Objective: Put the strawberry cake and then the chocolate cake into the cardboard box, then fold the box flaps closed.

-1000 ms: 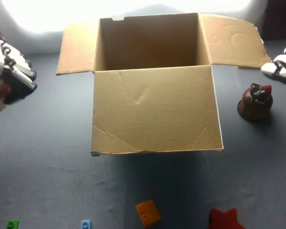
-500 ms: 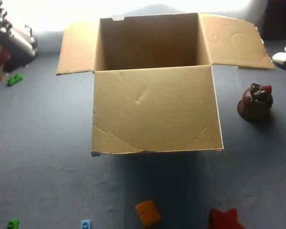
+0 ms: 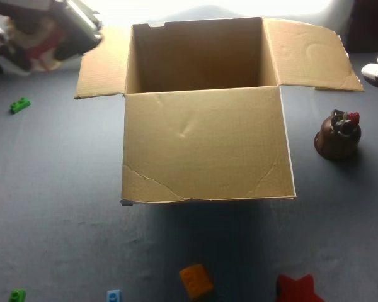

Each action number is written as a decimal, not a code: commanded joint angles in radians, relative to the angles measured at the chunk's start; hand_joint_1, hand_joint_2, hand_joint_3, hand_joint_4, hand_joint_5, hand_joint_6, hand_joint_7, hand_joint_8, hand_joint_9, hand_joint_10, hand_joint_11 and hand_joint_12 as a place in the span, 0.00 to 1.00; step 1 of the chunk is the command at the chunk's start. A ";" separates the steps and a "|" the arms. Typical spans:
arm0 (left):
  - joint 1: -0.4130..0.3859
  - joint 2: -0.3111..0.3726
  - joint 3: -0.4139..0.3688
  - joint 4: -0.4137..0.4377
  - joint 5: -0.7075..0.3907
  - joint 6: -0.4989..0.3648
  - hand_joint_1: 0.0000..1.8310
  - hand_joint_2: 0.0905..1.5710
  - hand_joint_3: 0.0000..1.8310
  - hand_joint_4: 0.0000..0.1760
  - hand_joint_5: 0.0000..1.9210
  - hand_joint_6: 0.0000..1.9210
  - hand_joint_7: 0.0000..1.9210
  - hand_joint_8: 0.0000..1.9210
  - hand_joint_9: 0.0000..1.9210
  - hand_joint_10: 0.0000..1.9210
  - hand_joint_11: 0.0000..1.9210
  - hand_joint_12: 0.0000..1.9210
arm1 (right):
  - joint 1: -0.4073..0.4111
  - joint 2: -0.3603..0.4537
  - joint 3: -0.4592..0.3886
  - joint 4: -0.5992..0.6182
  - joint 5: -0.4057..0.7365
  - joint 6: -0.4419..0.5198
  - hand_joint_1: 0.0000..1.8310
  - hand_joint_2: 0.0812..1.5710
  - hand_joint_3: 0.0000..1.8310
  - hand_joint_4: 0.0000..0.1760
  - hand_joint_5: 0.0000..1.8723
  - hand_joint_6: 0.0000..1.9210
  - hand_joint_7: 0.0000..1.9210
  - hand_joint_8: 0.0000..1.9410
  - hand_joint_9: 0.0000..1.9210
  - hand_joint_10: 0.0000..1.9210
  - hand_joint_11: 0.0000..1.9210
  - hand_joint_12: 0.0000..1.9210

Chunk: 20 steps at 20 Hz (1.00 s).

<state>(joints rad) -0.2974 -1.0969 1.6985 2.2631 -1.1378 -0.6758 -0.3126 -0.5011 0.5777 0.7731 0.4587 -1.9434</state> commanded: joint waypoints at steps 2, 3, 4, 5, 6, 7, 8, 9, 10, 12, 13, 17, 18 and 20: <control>-0.024 -0.028 0.005 -0.063 0.031 0.004 0.79 0.81 0.00 0.00 0.33 0.90 0.27 0.75 0.28 0.79 0.29 0.95 | 0.012 0.012 0.002 -0.028 0.097 -0.009 0.67 0.65 0.00 0.00 0.06 0.01 0.10 0.01 0.10 0.01 0.00 0.30; -0.024 -0.052 0.006 -0.059 0.032 0.004 0.73 0.81 0.00 0.00 0.36 0.87 0.29 0.75 0.31 0.81 0.26 0.88 | 0.013 0.012 0.002 -0.028 0.097 -0.009 0.67 0.66 0.00 0.01 0.06 0.01 0.11 0.00 0.10 0.01 0.00 0.26; -0.024 -0.071 0.009 -0.054 0.032 0.005 0.72 0.81 0.00 0.00 0.36 0.88 0.29 0.76 0.31 0.79 0.27 0.84 | 0.014 0.011 0.002 -0.028 0.097 -0.010 0.68 0.66 0.00 0.04 0.05 0.00 0.09 0.00 0.08 0.01 0.00 0.20; -0.021 -0.090 0.015 -0.052 0.033 0.007 0.71 0.81 0.00 0.00 0.36 0.89 0.31 0.75 0.31 0.79 0.27 0.86 | 0.015 0.011 0.002 -0.028 0.097 -0.011 0.67 0.66 0.00 0.06 0.05 0.00 0.08 0.00 0.08 0.00 0.00 0.20; -0.018 -0.108 0.024 -0.052 0.034 0.009 0.71 0.81 0.00 0.00 0.36 0.90 0.32 0.76 0.32 0.75 0.28 0.85 | 0.016 0.011 0.002 -0.028 0.097 -0.011 0.67 0.66 0.00 0.13 0.04 0.00 0.07 0.00 0.07 0.00 0.00 0.18; -0.012 -0.135 0.041 -0.050 0.036 0.013 0.71 0.80 0.00 0.00 0.36 0.90 0.33 0.75 0.32 0.74 0.28 0.84 | 0.016 0.011 0.002 -0.028 0.097 -0.012 0.67 0.66 0.00 0.15 0.04 0.00 0.06 0.00 0.06 0.00 0.00 0.17; -0.007 -0.158 0.062 -0.047 0.038 0.016 0.72 0.80 0.00 0.00 0.35 0.89 0.32 0.74 0.33 0.77 0.29 0.86 | 0.017 0.010 0.002 -0.028 0.097 -0.012 0.67 0.65 0.00 0.13 0.05 0.00 0.07 0.00 0.07 0.00 0.00 0.20; -0.004 -0.181 0.081 -0.043 0.041 0.020 0.71 0.81 0.00 0.00 0.34 0.90 0.31 0.74 0.33 0.79 0.29 0.86 | 0.018 0.010 0.002 -0.028 0.096 -0.013 0.66 0.66 0.00 0.18 0.05 0.00 0.07 0.00 0.07 0.00 0.00 0.24; 0.001 -0.204 0.104 -0.043 0.045 0.023 0.71 0.81 0.00 0.00 0.35 0.88 0.30 0.75 0.33 0.81 0.30 0.89 | 0.018 0.010 0.002 -0.028 0.096 -0.014 0.67 0.66 0.00 0.20 0.06 0.00 0.07 0.00 0.07 0.00 0.00 0.27; 0.012 -0.241 0.130 -0.038 0.061 0.036 0.71 0.82 0.00 0.00 0.35 0.87 0.29 0.79 0.31 0.85 0.31 0.96 | 0.019 0.009 0.002 -0.028 0.098 -0.014 0.63 0.68 0.00 0.20 0.04 0.00 0.08 0.00 0.08 0.01 0.00 0.31; 0.018 -0.253 0.136 -0.037 0.066 0.040 0.78 0.82 0.00 0.00 0.33 0.92 0.27 0.80 0.29 0.83 0.28 0.94 | 0.017 0.009 0.003 -0.028 0.098 -0.014 0.66 0.67 0.00 0.24 0.05 0.01 0.08 0.00 0.08 0.00 0.00 0.29; 0.054 -0.295 0.143 -0.039 0.092 0.062 0.80 0.80 0.00 0.00 0.36 0.83 0.29 0.82 0.31 0.80 0.27 0.90 | 0.003 0.006 0.044 0.039 0.067 -0.013 0.67 0.66 0.00 0.10 0.05 0.00 0.08 0.00 0.08 0.01 0.00 0.22; 0.061 -0.302 0.146 -0.040 0.096 0.067 0.80 0.80 0.00 0.00 0.36 0.85 0.30 0.81 0.31 0.80 0.28 0.87 | 0.004 0.001 0.064 0.061 0.055 -0.013 0.66 0.66 0.00 0.08 0.05 0.00 0.08 0.00 0.08 0.01 0.00 0.26; 0.073 -0.316 0.155 -0.047 0.102 0.079 0.80 0.80 0.00 0.00 0.36 0.72 0.26 0.88 0.29 0.83 0.32 0.90 | 0.004 -0.008 0.097 0.092 0.032 -0.013 0.65 0.67 0.00 0.06 0.06 0.00 0.09 0.00 0.08 0.00 0.00 0.28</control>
<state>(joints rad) -0.2138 -1.4281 1.8561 2.2784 -1.0790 -0.6010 -0.3161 -0.5179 0.6834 0.9024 0.4129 -1.9511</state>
